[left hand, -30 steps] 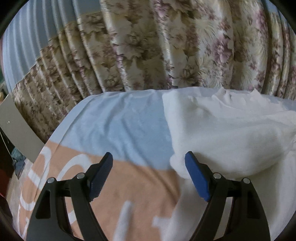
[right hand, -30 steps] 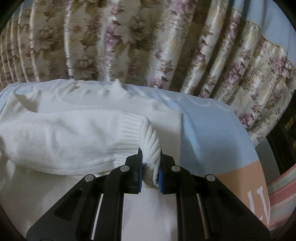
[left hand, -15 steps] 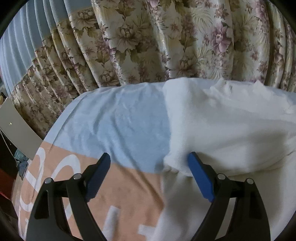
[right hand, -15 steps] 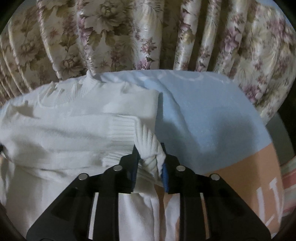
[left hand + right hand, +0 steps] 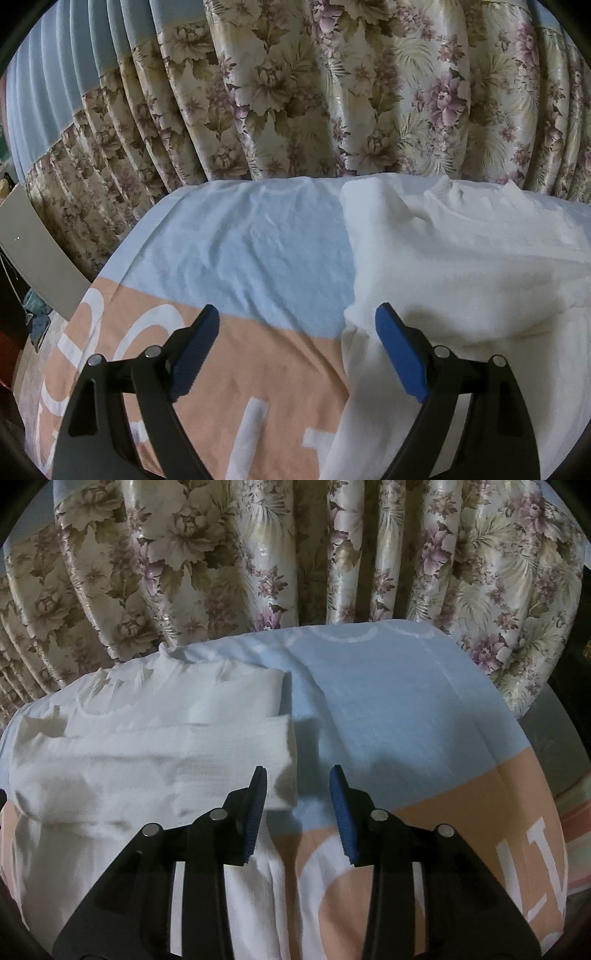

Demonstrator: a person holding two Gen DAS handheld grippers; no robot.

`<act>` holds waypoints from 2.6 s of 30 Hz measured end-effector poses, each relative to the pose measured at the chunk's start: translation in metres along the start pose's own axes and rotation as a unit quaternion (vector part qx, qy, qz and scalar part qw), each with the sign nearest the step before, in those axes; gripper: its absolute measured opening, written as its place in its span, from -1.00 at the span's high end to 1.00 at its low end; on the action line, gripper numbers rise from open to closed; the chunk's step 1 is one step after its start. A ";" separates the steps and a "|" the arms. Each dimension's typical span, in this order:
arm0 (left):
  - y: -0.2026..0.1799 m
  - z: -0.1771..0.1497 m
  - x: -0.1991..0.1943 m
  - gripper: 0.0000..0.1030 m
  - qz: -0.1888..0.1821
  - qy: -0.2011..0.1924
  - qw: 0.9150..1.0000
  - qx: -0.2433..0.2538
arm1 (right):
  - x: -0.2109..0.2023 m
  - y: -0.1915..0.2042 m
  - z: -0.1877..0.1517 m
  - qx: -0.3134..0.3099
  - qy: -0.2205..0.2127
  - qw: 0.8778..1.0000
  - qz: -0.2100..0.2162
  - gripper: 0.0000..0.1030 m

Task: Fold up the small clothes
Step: 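Move the right gripper to the ribbed hem and grasp it, then grasp the hem with the left gripper while the right gripper holds it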

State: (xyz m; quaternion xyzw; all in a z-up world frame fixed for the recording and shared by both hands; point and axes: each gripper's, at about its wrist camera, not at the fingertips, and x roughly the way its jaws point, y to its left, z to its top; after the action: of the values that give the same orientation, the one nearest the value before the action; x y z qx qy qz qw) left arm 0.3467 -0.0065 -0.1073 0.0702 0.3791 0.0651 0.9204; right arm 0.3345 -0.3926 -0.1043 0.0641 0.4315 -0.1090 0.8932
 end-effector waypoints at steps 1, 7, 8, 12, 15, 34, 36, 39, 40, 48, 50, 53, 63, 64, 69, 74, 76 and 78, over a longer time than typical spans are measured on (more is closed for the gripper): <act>0.001 -0.002 -0.003 -0.69 -0.001 0.000 1.000 0.000 | -0.007 0.001 -0.004 -0.003 -0.005 1.000 0.000 0.29; 0.013 -0.028 -0.036 -0.69 -0.006 -0.004 1.000 -0.008 | -0.055 0.011 -0.032 -0.031 -0.047 0.998 -0.011 0.11; 0.015 -0.036 -0.045 -0.69 -0.011 -0.003 1.000 -0.010 | -0.062 0.012 -0.036 -0.036 -0.053 0.998 -0.014 0.09; 0.017 -0.065 -0.075 -0.69 -0.019 -0.009 1.000 -0.005 | -0.092 0.016 -0.069 -0.040 -0.062 0.997 0.001 0.05; 0.019 -0.088 -0.097 -0.69 -0.023 -0.012 1.000 -0.004 | -0.109 0.017 -0.092 -0.039 -0.061 0.997 0.011 -0.01; 0.038 -0.203 -0.174 -0.69 -0.034 -0.008 0.999 -0.037 | -0.188 0.021 -0.235 -0.055 -0.068 0.996 0.035 -0.19; 0.037 -0.208 -0.178 -0.69 -0.037 -0.005 0.999 -0.039 | -0.189 0.020 -0.245 -0.054 -0.060 0.996 0.036 -0.19; 0.034 -0.215 -0.179 -0.69 -0.049 0.009 0.998 -0.043 | -0.186 0.016 -0.260 -0.043 -0.044 0.997 0.036 -0.22; 0.032 -0.216 -0.178 -0.69 -0.050 0.011 0.998 -0.041 | -0.185 0.014 -0.262 -0.038 -0.041 0.998 0.038 -0.22; 0.022 -0.220 -0.171 -0.69 -0.030 0.029 0.999 -0.023 | -0.171 0.014 -0.273 -0.029 -0.001 0.999 0.046 -0.31; 0.020 -0.220 -0.169 -0.70 -0.029 0.035 0.999 -0.020 | -0.170 0.014 -0.274 -0.029 0.003 0.998 0.047 -0.33; 0.021 -0.220 -0.164 -0.73 -0.031 0.048 0.998 -0.020 | -0.168 0.014 -0.273 -0.028 0.008 0.998 0.048 -0.33; 0.022 -0.220 -0.161 -0.77 -0.037 0.055 0.998 -0.024 | -0.170 0.021 -0.276 -0.050 -0.005 0.996 0.075 0.60; 0.021 -0.220 -0.161 -0.77 -0.036 0.055 0.998 -0.021 | -0.170 0.022 -0.276 -0.051 -0.008 0.996 0.075 0.68; 0.004 -0.221 -0.167 -0.77 -0.006 0.036 0.999 0.028 | -0.171 0.022 -0.277 -0.054 -0.010 0.996 0.075 0.71; -0.002 -0.219 -0.165 -0.77 0.002 0.040 0.998 0.043 | -0.172 0.024 -0.276 -0.062 -0.010 0.996 0.069 0.71; -0.001 -0.219 -0.163 -0.79 0.001 0.045 0.998 0.037 | -0.172 0.023 -0.276 -0.062 -0.010 0.996 0.070 0.70; -0.002 -0.219 -0.162 -0.83 0.009 0.046 0.998 0.041 | -0.172 0.024 -0.276 -0.062 -0.010 0.996 0.070 0.69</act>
State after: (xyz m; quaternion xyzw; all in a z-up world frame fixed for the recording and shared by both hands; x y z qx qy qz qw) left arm 0.0775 -0.0192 -0.1501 0.1082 0.4232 0.0606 0.8975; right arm 0.0271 -0.2880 -0.1397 0.0373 0.4228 -0.0201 0.9052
